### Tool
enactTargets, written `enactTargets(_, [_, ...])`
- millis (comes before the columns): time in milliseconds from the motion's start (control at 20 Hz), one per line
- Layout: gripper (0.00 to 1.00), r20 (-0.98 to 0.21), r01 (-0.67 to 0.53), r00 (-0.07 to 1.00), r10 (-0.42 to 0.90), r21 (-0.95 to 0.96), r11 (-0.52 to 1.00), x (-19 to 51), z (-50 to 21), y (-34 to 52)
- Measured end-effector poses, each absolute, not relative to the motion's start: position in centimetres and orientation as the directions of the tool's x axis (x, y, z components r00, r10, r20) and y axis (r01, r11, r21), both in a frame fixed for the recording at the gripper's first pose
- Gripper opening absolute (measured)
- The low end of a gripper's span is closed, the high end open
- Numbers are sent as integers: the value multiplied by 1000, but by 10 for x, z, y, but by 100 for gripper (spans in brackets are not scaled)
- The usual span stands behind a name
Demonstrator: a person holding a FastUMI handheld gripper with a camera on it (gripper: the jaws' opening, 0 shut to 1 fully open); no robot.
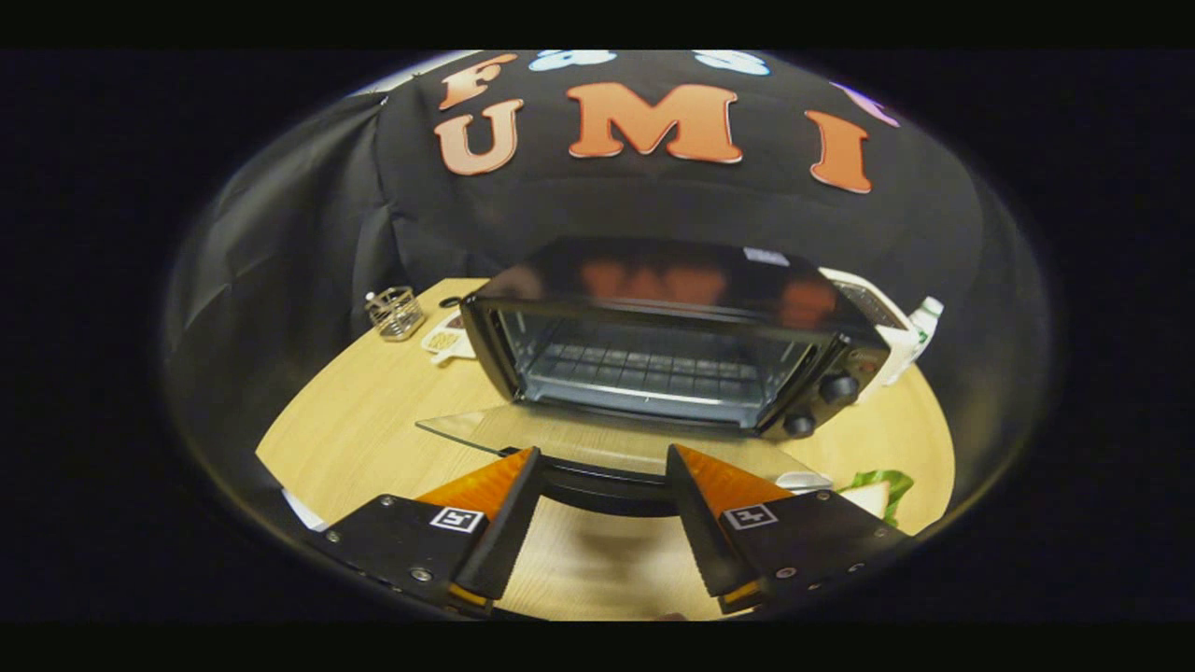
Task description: Open the toaster oven, put the food inside, and close the toaster oven door.
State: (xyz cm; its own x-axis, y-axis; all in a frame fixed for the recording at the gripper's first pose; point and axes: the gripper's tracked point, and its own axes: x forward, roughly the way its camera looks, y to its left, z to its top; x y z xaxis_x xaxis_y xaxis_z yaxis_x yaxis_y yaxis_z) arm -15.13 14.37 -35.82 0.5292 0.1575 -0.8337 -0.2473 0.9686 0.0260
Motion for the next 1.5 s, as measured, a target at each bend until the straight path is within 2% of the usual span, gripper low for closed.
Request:
enactTargets(500, [78,-944,-248,286,167,95,964,-192,-439,151])
enactTargets(800, [76,-942,-243,248,227,167,956,-202,-422,144])
enactTargets(1000, [75,-908,-153,329,261,221,963,-191,-373,108])
enactTargets(1150, [76,-879,-75,429,210,197,978,-174,-334,54])
enactTargets(1350, [85,-855,13,509,101,124,992,-162,-309,-17])
enactTargets(1500, [91,-864,68,504,21,64,996,-165,-315,-60])
